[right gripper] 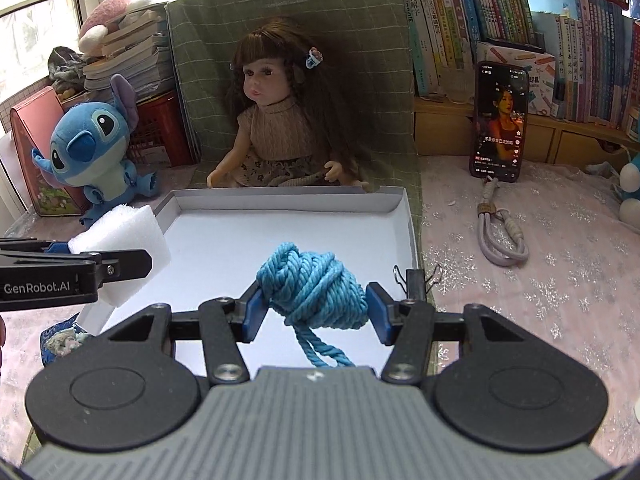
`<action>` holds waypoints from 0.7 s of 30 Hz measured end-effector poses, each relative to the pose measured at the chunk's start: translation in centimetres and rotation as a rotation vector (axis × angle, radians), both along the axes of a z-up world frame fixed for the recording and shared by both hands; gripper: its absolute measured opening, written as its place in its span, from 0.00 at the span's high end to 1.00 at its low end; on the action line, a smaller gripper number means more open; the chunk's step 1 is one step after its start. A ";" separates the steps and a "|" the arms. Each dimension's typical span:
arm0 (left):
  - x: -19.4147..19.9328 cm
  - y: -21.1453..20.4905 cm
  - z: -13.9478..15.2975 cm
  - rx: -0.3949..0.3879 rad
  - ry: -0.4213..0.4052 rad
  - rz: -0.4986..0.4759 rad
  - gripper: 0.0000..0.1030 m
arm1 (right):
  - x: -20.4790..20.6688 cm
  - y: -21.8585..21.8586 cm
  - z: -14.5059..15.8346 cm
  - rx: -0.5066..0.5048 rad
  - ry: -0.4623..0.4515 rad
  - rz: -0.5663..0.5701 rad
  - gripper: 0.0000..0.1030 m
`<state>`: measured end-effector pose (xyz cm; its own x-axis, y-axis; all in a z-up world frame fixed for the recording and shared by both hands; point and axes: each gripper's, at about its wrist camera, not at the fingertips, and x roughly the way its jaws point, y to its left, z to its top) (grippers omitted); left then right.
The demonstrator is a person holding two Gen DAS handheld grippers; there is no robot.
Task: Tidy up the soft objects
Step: 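Carry the foam block and yarn ball over the white box lid with both tools, then open both tools to release the foam block and yarn ball in the lid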
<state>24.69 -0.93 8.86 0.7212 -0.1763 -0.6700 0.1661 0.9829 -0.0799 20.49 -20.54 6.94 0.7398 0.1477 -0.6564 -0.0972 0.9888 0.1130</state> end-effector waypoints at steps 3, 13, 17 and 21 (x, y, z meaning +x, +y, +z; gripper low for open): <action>1.2 -0.9 -0.9 0.037 -0.003 -0.002 0.47 | 1.2 0.0 -1.1 0.003 0.022 -0.001 0.44; 3.8 -1.3 -3.9 0.064 0.052 0.029 0.47 | 2.9 0.2 -3.9 -0.007 0.065 -0.002 0.44; 4.5 -1.2 -4.5 0.066 0.065 0.045 0.47 | 3.3 0.3 -4.5 -0.010 0.075 -0.005 0.44; 4.6 -1.4 -5.1 0.080 0.066 0.043 0.47 | 3.5 0.4 -4.6 -0.015 0.071 0.002 0.44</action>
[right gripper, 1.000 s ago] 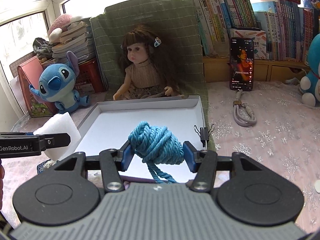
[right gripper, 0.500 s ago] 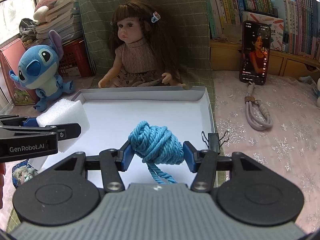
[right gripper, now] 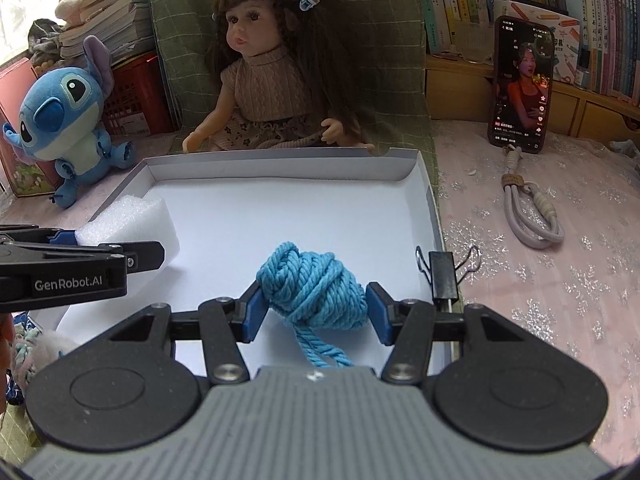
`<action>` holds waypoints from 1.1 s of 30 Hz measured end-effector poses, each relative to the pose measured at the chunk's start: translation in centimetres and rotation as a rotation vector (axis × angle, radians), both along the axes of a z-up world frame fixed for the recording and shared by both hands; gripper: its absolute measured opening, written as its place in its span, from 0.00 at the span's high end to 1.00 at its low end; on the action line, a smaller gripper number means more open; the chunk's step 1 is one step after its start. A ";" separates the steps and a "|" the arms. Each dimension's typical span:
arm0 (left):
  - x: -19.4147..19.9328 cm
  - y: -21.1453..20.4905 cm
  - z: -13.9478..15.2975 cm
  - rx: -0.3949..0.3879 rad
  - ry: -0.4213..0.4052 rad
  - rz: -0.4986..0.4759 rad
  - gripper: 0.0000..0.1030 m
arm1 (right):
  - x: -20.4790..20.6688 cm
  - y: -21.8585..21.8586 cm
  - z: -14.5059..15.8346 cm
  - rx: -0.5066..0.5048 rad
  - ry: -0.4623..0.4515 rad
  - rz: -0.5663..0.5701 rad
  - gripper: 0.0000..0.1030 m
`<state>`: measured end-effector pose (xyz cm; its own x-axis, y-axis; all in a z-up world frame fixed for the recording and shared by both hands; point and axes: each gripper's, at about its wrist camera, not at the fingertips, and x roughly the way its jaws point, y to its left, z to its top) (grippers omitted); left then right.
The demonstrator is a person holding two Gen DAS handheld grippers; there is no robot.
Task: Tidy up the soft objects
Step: 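Open both tools to release the foam block and yarn ball in the lid, then move both tools back toward the pile of soft items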
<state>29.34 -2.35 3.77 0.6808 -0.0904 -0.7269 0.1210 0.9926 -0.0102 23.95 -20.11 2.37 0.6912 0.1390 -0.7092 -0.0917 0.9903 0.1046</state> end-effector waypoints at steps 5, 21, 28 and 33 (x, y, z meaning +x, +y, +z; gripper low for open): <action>0.1 -0.2 -0.6 0.009 0.008 0.000 0.47 | 0.1 0.1 -0.1 0.004 0.000 0.000 0.44; 0.5 0.3 -1.2 -0.022 0.037 0.022 0.38 | 0.1 -0.6 0.0 0.044 -0.014 0.000 0.30; -0.6 0.7 0.1 -0.027 0.008 0.001 0.20 | -0.6 -0.7 0.9 0.064 -0.046 0.018 0.17; -2.1 1.2 1.4 -0.027 -0.035 -0.006 0.13 | -1.5 -0.8 1.9 0.075 -0.076 0.026 0.14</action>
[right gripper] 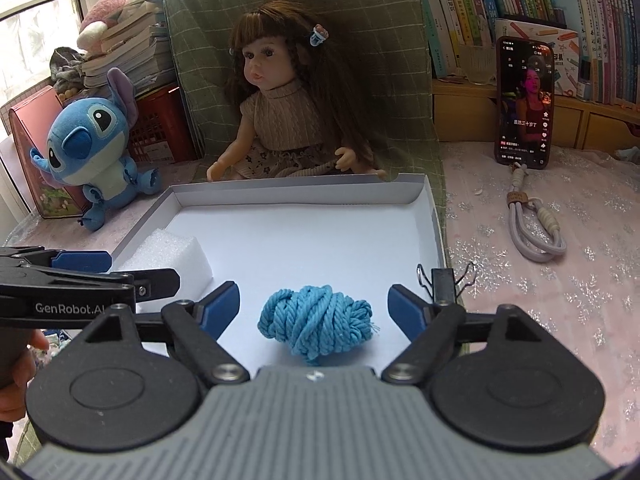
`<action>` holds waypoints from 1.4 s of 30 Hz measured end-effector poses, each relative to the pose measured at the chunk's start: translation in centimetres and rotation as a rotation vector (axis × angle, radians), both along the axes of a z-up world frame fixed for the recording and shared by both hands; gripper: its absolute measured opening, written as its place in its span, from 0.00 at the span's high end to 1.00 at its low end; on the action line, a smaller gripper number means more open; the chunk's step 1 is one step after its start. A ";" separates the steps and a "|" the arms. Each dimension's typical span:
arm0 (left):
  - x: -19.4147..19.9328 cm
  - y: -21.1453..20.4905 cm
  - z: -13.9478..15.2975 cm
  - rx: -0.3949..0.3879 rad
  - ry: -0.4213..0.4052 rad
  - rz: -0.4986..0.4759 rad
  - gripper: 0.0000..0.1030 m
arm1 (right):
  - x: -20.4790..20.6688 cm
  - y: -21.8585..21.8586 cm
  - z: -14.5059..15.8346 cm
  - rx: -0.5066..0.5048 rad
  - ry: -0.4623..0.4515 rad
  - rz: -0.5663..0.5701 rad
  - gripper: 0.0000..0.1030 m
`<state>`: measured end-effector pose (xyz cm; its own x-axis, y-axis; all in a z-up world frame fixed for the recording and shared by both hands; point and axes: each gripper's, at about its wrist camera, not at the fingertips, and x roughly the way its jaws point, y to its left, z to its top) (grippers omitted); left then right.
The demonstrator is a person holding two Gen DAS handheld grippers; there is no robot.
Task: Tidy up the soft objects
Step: 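Move both tools back toward the pile of soft items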
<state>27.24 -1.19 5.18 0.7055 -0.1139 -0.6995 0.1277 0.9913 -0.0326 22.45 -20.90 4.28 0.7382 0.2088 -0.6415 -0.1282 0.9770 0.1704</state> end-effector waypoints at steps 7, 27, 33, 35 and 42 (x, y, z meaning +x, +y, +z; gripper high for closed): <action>-3.2 0.4 1.7 0.016 -0.076 -0.005 0.08 | -2.6 -0.3 1.5 0.003 -0.066 0.020 0.06; -13.5 1.0 2.3 -0.044 -0.159 0.032 0.07 | -12.1 -0.4 2.1 -0.070 -0.246 0.060 0.00; -16.1 1.4 1.5 -0.038 -0.167 0.040 0.07 | -14.3 -0.7 1.3 -0.110 -0.264 0.060 0.00; -16.8 1.8 1.2 -0.050 -0.162 0.054 0.06 | -15.0 -1.0 1.0 -0.111 -0.263 0.052 0.00; -19.2 2.9 -0.1 -0.040 -0.167 0.073 0.06 | -17.5 -1.9 -0.4 -0.118 -0.273 -0.026 0.00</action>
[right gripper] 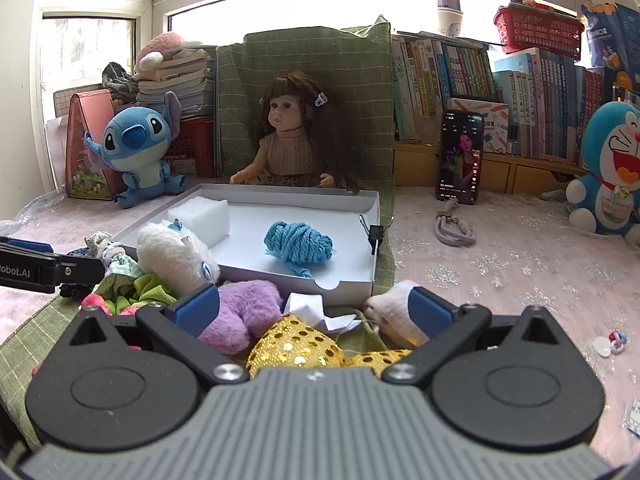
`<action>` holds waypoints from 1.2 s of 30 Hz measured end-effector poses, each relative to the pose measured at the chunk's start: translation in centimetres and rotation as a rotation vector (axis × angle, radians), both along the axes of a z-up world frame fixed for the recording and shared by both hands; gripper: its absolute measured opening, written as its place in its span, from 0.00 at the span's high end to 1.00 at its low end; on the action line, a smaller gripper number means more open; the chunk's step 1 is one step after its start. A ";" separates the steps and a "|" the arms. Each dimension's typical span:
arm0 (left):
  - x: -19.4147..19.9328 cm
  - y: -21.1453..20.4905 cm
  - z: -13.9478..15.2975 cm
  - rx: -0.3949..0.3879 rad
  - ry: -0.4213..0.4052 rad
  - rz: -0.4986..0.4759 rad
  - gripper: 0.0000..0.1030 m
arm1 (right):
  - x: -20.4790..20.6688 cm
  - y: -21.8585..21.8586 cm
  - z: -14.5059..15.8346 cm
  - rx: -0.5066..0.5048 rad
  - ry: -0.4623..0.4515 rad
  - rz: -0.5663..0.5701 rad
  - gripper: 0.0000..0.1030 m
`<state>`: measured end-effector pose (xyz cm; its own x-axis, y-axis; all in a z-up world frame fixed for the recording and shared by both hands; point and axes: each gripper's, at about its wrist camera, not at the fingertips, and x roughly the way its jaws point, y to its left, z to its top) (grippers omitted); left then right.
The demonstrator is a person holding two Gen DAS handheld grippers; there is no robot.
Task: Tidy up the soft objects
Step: 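Move both tools back toward the pile of soft items, then grasp the blue floral pouch with the left tool while the right tool grasps the gold sequin balls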
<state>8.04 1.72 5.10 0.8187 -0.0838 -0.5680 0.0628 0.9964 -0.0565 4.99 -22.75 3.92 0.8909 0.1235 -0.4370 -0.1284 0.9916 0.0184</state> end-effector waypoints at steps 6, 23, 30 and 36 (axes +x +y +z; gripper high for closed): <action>-1.9 1.3 -1.1 0.014 -0.049 0.031 0.04 | -1.3 -0.3 -1.3 0.010 0.011 -0.043 0.00; 0.0 5.6 -3.4 0.035 -0.040 0.171 0.04 | -2.3 -0.1 -3.1 -0.028 0.030 -0.108 0.00; 2.4 6.7 -4.2 0.060 0.007 0.238 0.04 | -1.9 0.3 -3.7 -0.056 0.053 -0.123 0.00; 4.0 6.8 -4.6 0.031 0.028 0.233 0.04 | -1.6 0.8 -3.7 -0.062 0.056 -0.119 0.00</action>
<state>12.04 8.48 0.54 0.7976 0.1232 -0.5905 -0.1702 0.9851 -0.0244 3.43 -21.96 0.18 0.8719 -0.0100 -0.4896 -0.0108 0.9992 -0.0397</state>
